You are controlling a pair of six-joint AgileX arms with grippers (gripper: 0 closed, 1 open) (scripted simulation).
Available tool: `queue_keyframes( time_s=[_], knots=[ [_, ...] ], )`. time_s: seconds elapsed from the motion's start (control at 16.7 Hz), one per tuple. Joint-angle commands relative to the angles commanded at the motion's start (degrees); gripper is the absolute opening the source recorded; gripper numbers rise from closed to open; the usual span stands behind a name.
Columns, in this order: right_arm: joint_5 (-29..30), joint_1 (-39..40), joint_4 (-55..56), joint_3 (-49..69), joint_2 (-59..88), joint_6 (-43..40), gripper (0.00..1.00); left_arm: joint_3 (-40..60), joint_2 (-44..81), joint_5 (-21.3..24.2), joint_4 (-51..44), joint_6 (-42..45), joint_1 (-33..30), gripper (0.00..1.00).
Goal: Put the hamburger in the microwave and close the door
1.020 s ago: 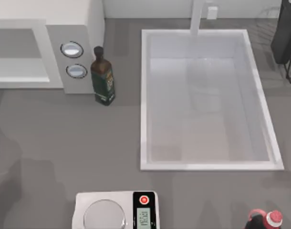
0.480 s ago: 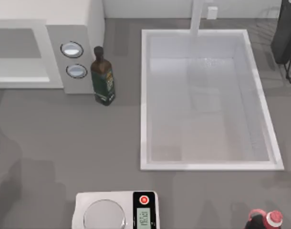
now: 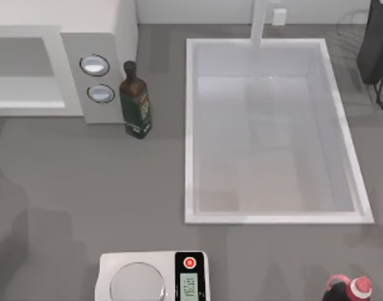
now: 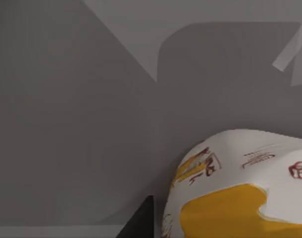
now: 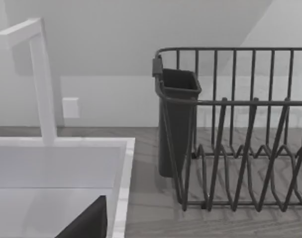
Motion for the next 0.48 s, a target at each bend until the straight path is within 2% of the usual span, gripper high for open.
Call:
queue_keyframes(
  time_s=[0.06, 0.24, 0.48],
  knots=[
    [0.0, 0.0, 0.0, 0.0, 0.0, 0.0, 1.0, 1.98, -3.96, 0.94, -5.51, -0.66, 0.08, 0.0],
    [0.0, 0.0, 0.0, 0.0, 0.0, 0.0, 1.0, 3.6, -4.66, 1.06, -7.82, -0.56, 0.09, 0.0],
    [0.0, 0.0, 0.0, 0.0, 0.0, 0.0, 1.0, 9.87, -8.29, 0.99, -18.78, -0.49, -0.03, 0.0]
  ],
)
